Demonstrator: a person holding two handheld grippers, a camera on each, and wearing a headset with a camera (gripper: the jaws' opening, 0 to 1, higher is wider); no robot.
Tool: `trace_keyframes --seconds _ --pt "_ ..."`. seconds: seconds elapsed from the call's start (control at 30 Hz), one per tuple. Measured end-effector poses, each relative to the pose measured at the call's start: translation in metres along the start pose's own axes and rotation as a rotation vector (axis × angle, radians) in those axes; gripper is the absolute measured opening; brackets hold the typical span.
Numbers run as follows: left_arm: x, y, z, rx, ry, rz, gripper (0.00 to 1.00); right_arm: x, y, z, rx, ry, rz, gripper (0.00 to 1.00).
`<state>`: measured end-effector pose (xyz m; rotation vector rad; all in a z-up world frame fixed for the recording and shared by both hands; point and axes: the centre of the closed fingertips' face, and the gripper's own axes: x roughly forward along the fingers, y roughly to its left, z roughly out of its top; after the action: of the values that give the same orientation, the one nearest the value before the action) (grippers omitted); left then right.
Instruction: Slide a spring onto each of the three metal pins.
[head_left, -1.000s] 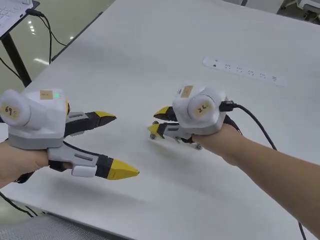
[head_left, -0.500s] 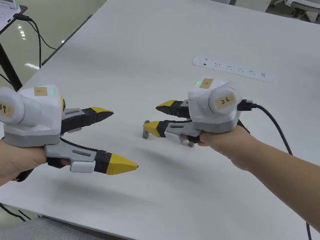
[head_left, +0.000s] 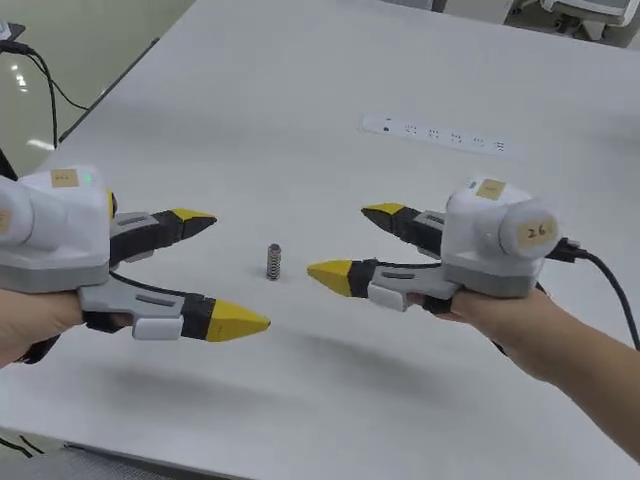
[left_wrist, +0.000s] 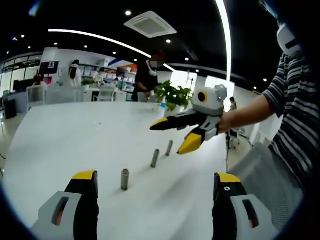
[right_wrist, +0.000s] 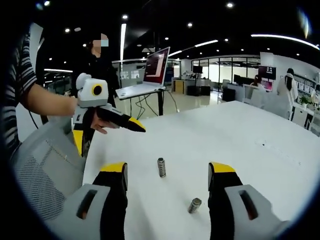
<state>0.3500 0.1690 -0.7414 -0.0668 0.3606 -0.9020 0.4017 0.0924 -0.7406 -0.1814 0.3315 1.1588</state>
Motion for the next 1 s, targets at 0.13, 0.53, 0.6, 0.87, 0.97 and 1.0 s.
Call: trace_keyframes --seconds 0.13,0.53,0.6,0.87,0.97,1.0 --pt "0.002 -0.002 0.003 0.009 0.002 0.001 0.92 -0.02 -0.003 -0.006 0.015 -0.016 -0.032 0.71" --pt "0.012 -0.013 0.011 0.028 0.012 -0.016 0.91 -0.076 -0.018 -0.024 0.086 -0.064 -0.142 0.83" --pt "0.012 -0.013 0.011 0.033 0.013 -0.012 0.91 -0.086 -0.02 -0.029 0.096 -0.061 -0.156 0.86" --pt "0.007 -0.013 0.01 0.03 0.015 0.005 0.92 -0.115 -0.025 -0.05 0.147 -0.063 -0.22 0.9" --pt "0.003 -0.01 0.007 0.03 0.021 0.016 0.92 -0.124 -0.025 -0.061 0.162 -0.044 -0.239 0.92" --pt "0.001 -0.009 0.007 0.026 0.02 0.02 0.92 -0.127 -0.027 -0.067 0.161 -0.031 -0.251 0.92"
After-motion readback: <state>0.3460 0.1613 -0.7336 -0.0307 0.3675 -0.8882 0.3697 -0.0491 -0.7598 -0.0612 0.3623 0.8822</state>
